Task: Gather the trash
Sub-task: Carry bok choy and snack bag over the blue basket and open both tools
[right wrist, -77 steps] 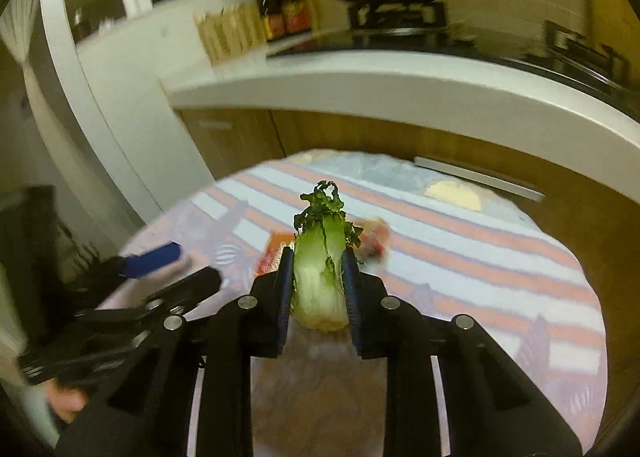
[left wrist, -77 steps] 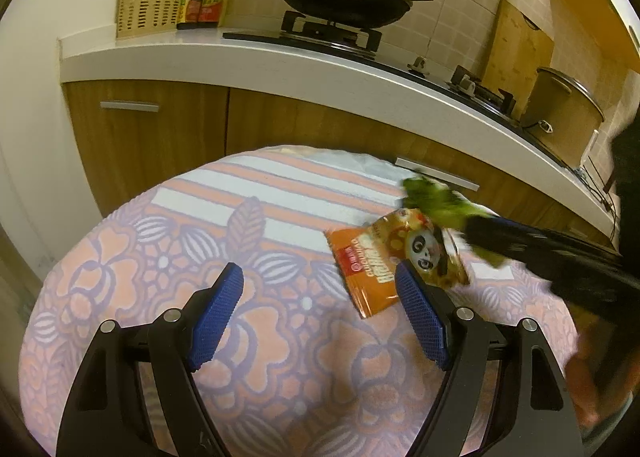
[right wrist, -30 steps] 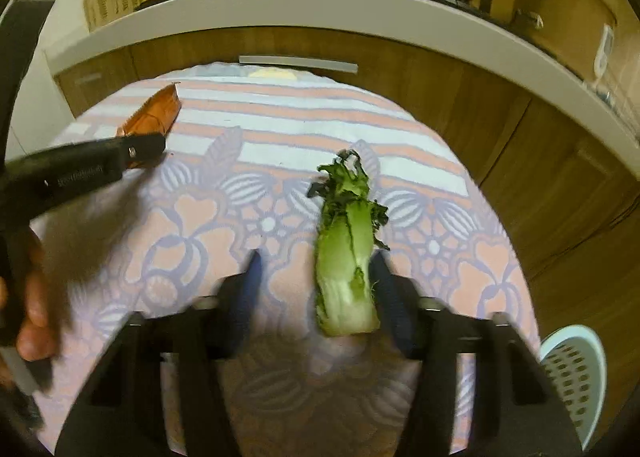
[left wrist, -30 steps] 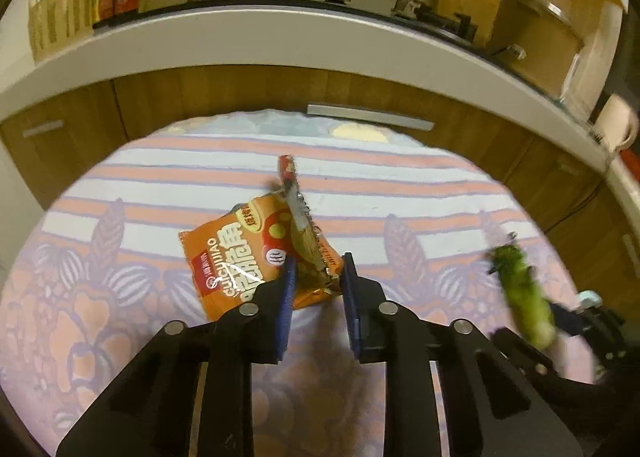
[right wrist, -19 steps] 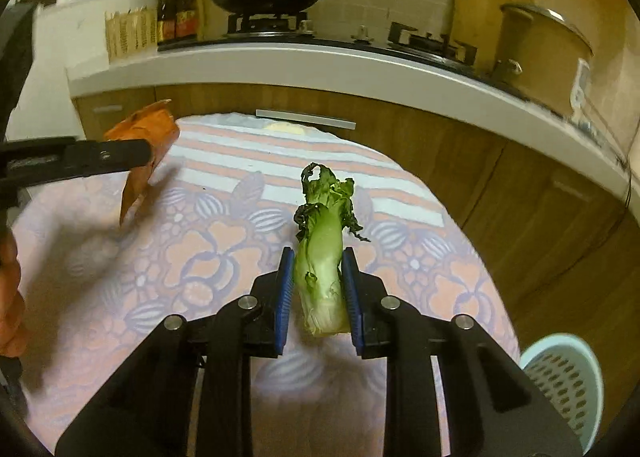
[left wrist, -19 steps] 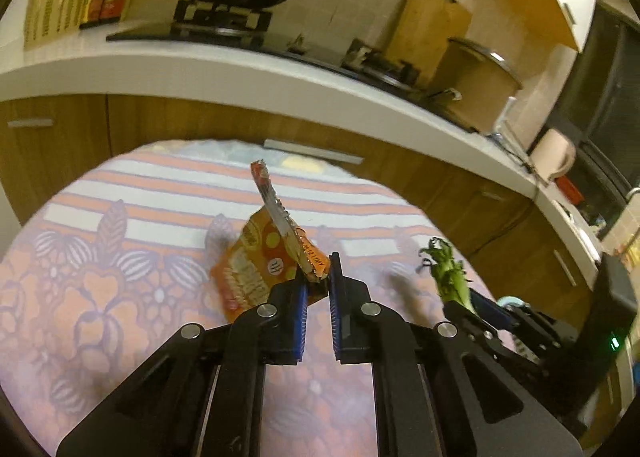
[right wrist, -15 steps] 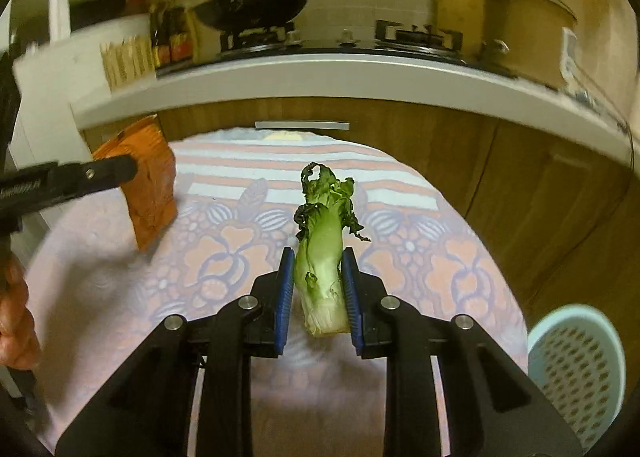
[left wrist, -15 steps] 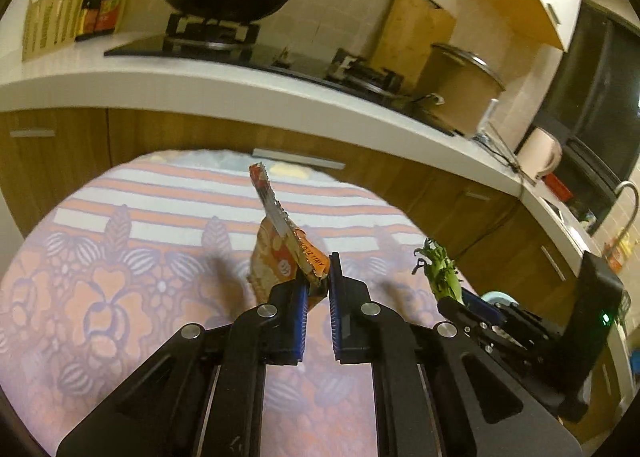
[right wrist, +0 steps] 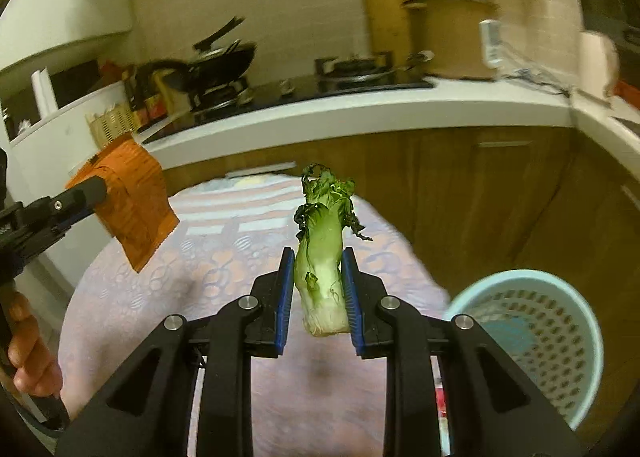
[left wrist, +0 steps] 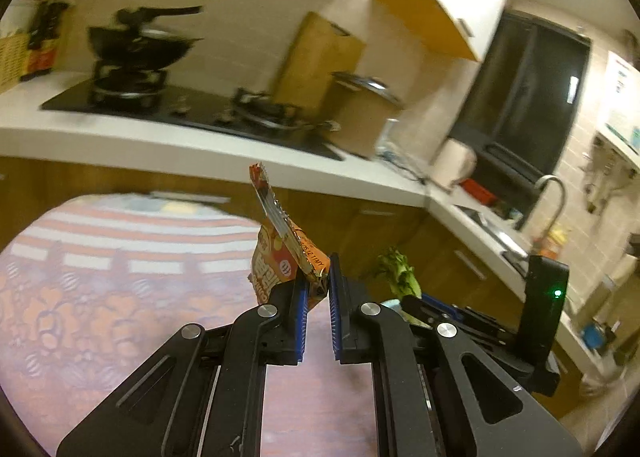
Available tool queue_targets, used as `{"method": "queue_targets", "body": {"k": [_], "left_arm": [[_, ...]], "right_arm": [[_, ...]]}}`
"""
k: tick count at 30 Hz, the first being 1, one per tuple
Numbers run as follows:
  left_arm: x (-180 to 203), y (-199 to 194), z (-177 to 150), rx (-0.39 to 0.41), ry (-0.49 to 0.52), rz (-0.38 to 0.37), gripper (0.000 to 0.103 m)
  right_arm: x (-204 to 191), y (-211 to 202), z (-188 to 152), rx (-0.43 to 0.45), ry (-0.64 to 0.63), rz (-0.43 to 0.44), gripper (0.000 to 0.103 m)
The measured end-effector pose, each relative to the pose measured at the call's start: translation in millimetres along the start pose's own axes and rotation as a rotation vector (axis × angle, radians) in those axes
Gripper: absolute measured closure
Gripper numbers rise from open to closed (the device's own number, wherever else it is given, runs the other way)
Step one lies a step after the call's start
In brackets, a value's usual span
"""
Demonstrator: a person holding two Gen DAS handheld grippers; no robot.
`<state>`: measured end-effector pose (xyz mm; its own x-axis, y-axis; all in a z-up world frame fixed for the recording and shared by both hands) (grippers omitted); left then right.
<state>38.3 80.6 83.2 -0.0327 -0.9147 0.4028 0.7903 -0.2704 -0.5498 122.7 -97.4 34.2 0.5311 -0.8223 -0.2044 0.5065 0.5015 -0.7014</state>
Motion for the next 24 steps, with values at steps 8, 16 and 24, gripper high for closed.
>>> {"method": "queue_targets", "body": {"k": [8,16,24], "left_arm": [[72.9,35.3,-1.6,-0.044,0.101,-0.126,0.095],[132.0,90.3,-16.8,-0.133,0.177,-0.206,0.095],[165.6,155.9,-36.6,-0.262,0.206,-0.241,0.095]], "right_arm": [[58.3,-52.3,-18.3,0.060,0.067,-0.090,0.082],[123.1,-77.7,-41.0,0.079,0.167,-0.175,0.082],[177.3,-66.8,-65.3,0.012,0.265,-0.249,0.082]]}}
Point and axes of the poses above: each gripper's, at about its wrist camera, not at the fingertips, and y roughly the way its jaws point, x to its right, z to its top, the point moved 4 cm from there along y, roughly the way its jaws point, and after that the axes turned 11 degrees about -x, right-handed, at the moved point
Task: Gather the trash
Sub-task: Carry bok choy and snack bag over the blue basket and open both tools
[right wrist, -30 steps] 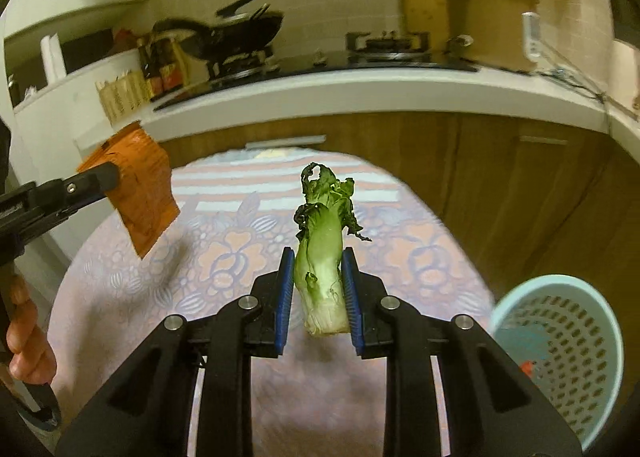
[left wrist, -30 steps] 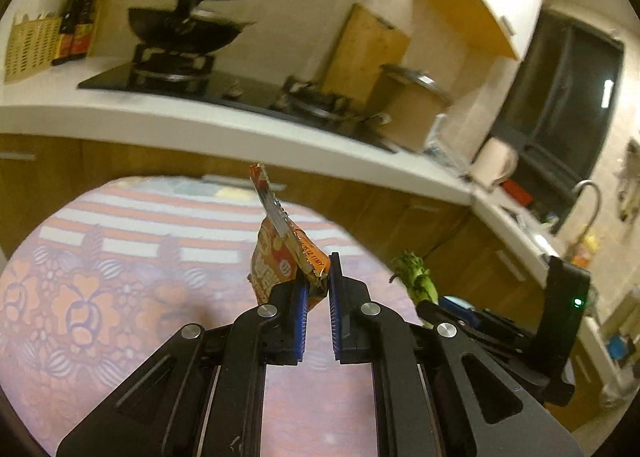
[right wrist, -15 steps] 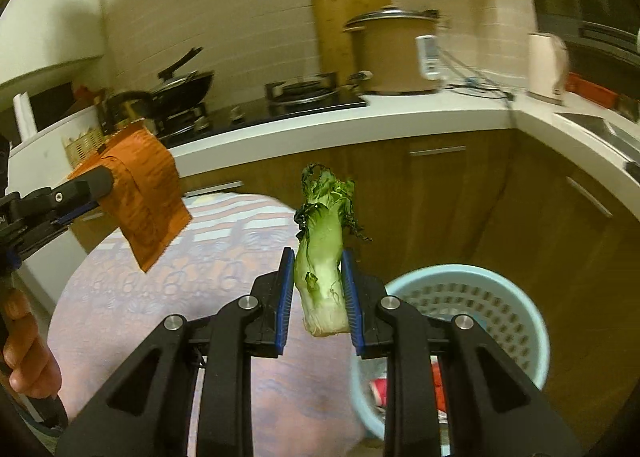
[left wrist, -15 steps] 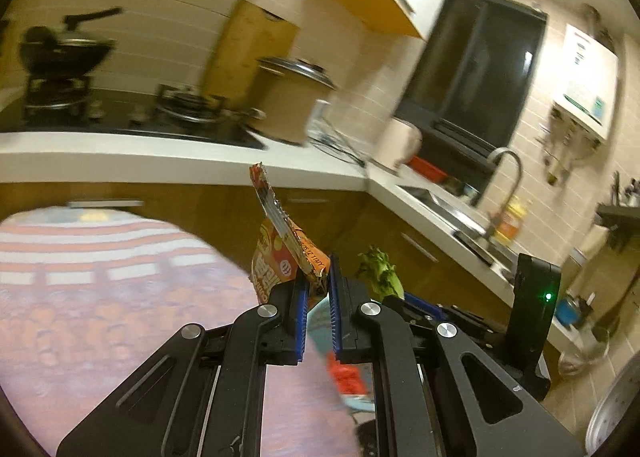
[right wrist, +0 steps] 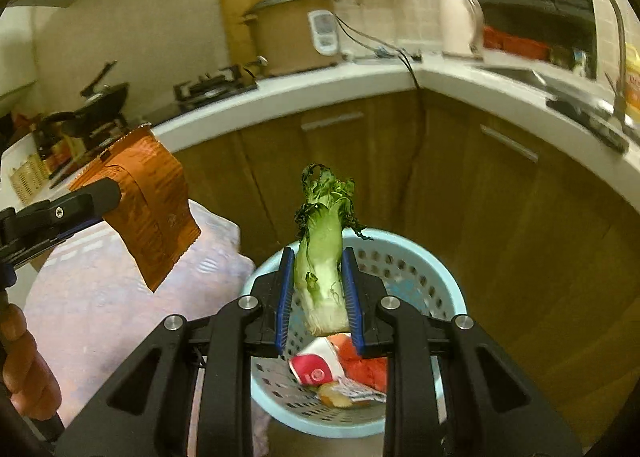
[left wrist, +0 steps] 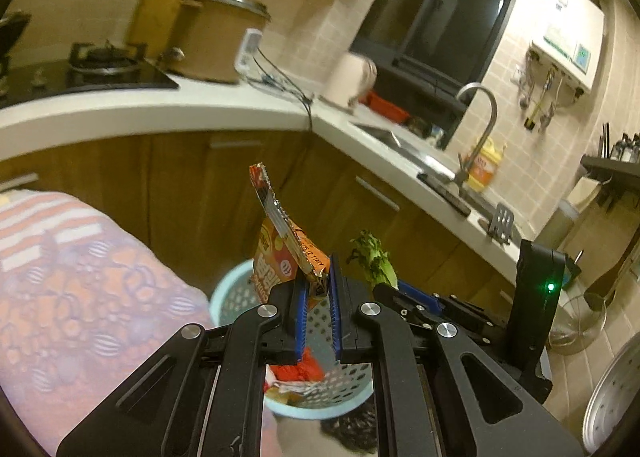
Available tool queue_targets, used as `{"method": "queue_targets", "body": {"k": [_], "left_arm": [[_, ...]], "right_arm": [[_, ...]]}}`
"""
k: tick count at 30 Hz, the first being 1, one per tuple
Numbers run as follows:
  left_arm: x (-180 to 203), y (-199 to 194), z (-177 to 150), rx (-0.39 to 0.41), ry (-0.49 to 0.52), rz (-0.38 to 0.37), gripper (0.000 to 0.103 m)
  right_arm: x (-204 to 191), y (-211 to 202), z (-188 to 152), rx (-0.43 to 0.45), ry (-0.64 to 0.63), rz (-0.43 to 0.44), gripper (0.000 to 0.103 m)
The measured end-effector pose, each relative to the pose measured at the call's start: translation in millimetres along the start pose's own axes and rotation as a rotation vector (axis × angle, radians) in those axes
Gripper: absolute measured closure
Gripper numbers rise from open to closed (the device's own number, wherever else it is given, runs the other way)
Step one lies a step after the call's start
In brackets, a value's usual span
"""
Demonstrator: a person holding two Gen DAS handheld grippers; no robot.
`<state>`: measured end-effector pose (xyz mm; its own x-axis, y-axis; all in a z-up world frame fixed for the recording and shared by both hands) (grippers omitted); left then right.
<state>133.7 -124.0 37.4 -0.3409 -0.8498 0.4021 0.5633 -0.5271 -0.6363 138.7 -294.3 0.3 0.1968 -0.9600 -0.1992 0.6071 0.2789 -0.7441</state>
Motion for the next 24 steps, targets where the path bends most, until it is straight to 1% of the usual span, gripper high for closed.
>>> {"method": "queue_targets", "body": {"k": [5,7,8,9,14,17,21,22,24], "left_arm": [[-1.1,37.1,-3.1,-0.074,-0.003,0.009,0.093],[-4.5,49.3,-5.2,-0.107,-0.007,0.013,0.076],[-6.6,53.7,-7.0,-0.118,-0.011,0.021,0.056],[-10.9,58.4,-10.5,-0.126,-0.017,0.040,0.047],[-27.2,64.0,-19.8,-0.154,-0.044,0.058,0.047],[-33.9,58.2,-22.3,-0.147,-0.053,0.047,0.047],[-32.2,58.9,-20.3,-0.154,-0.049,0.022,0.047],[-31.7,57.7,-21.6,-0.156,-0.046,0.020,0.047],[-30.5,56.5,-24.7,-0.159,-0.036,0.022,0.047]], "right_arm": [[17.3,22.5,-8.8,-0.075,0.041,-0.007,0.082],[21.1,28.7,-11.4,-0.096,0.051,-0.002,0.081],[23.5,32.9,-12.8,-0.111,0.057,0.004,0.081],[25.3,35.3,-14.0,-0.119,0.059,0.003,0.081],[30.0,43.2,-17.9,-0.145,0.068,-0.004,0.080],[26.6,42.2,-19.0,-0.141,0.054,-0.007,0.080],[22.7,42.2,-17.7,-0.143,0.052,-0.013,0.080],[22.3,42.0,-17.9,-0.145,0.054,-0.012,0.080],[21.7,40.7,-17.9,-0.145,0.054,-0.011,0.073]]}}
Point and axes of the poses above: each gripper's, at about its wrist camera, not at the fingertips, and y roughly the way its jaws point, x to its right, z to its top, the point moved 4 cm from there along y, roughly the way its jaws point, and after that the axes turned 11 degrees about -x, right-handed, at the moved point
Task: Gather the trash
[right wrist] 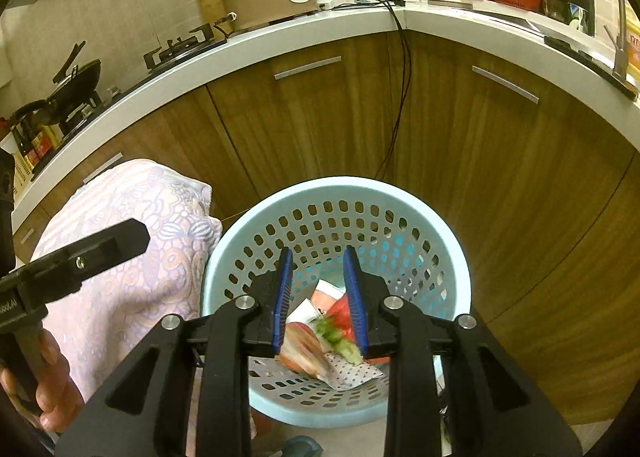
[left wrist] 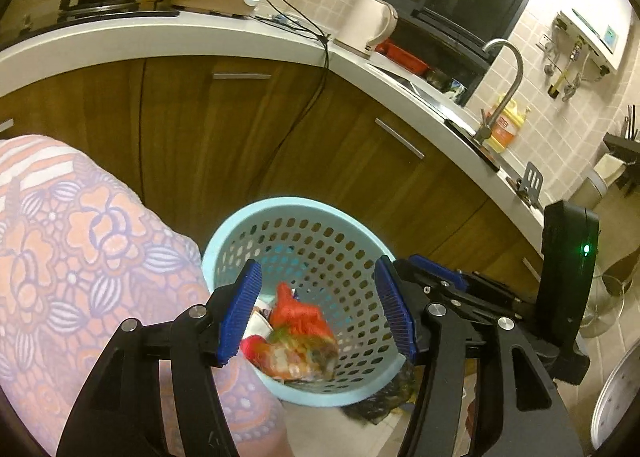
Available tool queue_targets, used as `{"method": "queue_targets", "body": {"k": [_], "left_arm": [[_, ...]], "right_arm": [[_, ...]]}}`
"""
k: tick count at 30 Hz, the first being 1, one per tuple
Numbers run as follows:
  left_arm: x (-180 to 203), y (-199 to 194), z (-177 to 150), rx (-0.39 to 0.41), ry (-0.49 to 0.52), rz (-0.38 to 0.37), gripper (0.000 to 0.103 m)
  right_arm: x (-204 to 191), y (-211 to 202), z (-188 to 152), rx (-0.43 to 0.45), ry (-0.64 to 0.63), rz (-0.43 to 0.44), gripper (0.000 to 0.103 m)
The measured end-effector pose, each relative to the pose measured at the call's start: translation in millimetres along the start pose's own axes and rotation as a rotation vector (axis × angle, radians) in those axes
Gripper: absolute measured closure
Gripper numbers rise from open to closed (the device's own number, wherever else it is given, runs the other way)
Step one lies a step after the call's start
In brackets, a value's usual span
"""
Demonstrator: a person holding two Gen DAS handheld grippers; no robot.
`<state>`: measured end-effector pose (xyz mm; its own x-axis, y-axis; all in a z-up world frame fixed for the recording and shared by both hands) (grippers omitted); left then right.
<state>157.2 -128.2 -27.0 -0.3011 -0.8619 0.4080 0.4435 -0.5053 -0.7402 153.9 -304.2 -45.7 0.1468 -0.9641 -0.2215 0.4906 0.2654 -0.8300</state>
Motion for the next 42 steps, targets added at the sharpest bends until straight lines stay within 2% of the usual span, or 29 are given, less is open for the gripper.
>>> {"method": "queue_targets", "body": {"k": [2,6,7,10,12,16,18,22,25,33,38,42], "left_arm": [[-0.7,-2.1,-3.5,0.006,0.000,0.012,0.047],[-3.9,-17.6,-12.8,0.053,-0.024,0.033,0.040],[-4.5,-26.8,-17.0,0.086,-0.026,0.061,0.036],[-3.7,-53.0,-28.0,0.180,-0.019,0.155,0.023],[-2.3,-74.3,-37.8,0.259,-0.008,0.240,0.018],[-1.3,-104.8,-48.4,0.360,0.017,0.376,0.013],[-0.7,-115.9,-51.3,0.403,0.031,0.438,0.008],[-6.2,-128.9,-56.2,0.461,0.041,0.535,0.008],[-13.5,-130.5,-61.4,0.465,0.044,0.543,0.008],[-26.3,-131.3,-67.7,0.454,0.021,0.504,0.008],[-33.0,-126.2,-70.6,0.428,-0.007,0.472,0.008],[-34.2,-125.1,-72.5,0.424,-0.012,0.483,0.008]], "right_arm": [[-1.8,-4.2,-0.6,0.011,-0.003,-0.005,0.057],[-11.0,-19.7,-2.4,0.054,-0.022,-0.008,0.054],[-15.0,-26.1,-2.9,0.074,-0.029,-0.009,0.053],[-25.3,-44.8,-4.8,0.143,-0.043,-0.019,0.036],[-35.4,-61.2,-8.9,0.216,-0.059,-0.024,0.035],[-53.4,-81.9,-18.4,0.320,-0.081,-0.050,0.035],[-58.7,-91.3,-22.9,0.380,-0.071,-0.093,0.028],[-65.4,-98.7,-24.7,0.416,-0.055,-0.058,0.021],[-69.7,-97.3,-25.2,0.408,-0.046,-0.074,0.018],[-85.2,-89.2,-27.9,0.393,-0.054,-0.103,0.018],[-100.6,-82.7,-30.8,0.395,-0.095,-0.144,0.018],[-111.4,-79.0,-34.3,0.401,-0.124,-0.175,0.018]]}}
Point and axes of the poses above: each gripper's, at about its wrist camera, not at the fingertips, and y roughly the way its jaws point, x to its right, z to its top, the point moved 4 cm from there along y, roughly the way its jaws point, and after that the axes turned 11 degrees about -x, right-handed, at the moved point
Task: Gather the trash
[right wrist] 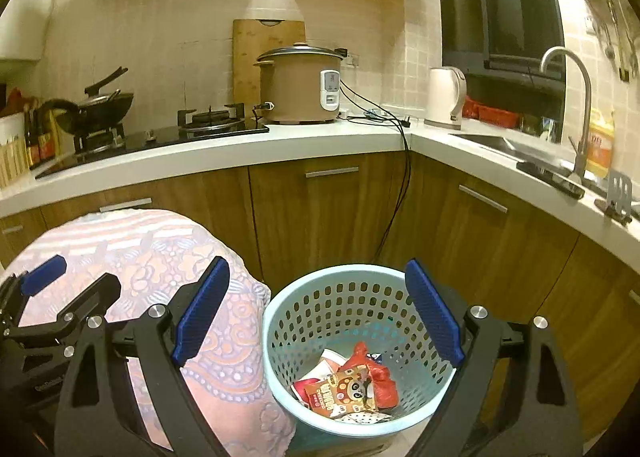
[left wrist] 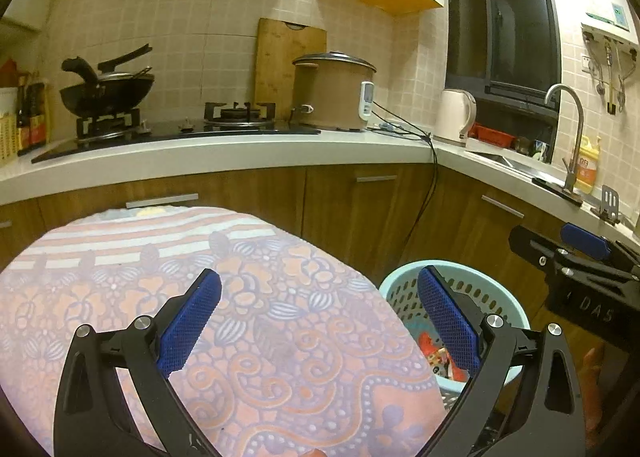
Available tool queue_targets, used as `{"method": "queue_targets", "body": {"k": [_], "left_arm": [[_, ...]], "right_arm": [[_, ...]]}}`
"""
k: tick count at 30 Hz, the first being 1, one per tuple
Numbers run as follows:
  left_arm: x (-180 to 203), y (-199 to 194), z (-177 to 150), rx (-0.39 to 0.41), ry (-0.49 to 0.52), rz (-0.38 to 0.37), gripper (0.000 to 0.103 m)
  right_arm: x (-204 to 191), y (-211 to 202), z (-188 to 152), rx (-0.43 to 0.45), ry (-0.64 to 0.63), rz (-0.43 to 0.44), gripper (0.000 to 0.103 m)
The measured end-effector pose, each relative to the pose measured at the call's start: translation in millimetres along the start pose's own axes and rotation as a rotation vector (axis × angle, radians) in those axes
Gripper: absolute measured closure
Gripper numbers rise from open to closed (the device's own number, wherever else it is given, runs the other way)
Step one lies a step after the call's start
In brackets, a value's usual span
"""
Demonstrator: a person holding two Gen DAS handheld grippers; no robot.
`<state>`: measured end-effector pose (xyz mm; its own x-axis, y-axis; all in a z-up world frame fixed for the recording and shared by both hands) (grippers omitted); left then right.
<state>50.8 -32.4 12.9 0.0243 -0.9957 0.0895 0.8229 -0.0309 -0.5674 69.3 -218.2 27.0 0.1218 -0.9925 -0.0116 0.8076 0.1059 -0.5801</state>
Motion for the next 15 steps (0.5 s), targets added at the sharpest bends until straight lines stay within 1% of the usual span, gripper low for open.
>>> {"method": "queue_targets", "body": {"k": [4,15], "left_arm": [[-3.0,2.0,-2.4,-0.012,-0.008,0.004,0.008],[-5.4,3.4,-1.6,-0.017,-0.020,0.003,0.008]], "right_arm": [[-6.2,1.3,1.3,0.005,-0.019,-0.006,0.018],[-3.7,3.1,4.0,-0.002,0.010,0.016,0.018]]}}
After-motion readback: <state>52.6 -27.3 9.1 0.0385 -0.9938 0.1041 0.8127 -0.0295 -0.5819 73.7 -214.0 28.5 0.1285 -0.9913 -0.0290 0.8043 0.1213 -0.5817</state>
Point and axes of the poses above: each gripper's, at about its wrist camera, not at the fingertips, and y roughly the way its jaws point, x to its right, z to its top, the point moved 4 cm from there along y, roughly the way its jaws point, and after that the axes turned 11 degrees about -x, right-handed, at the moved point
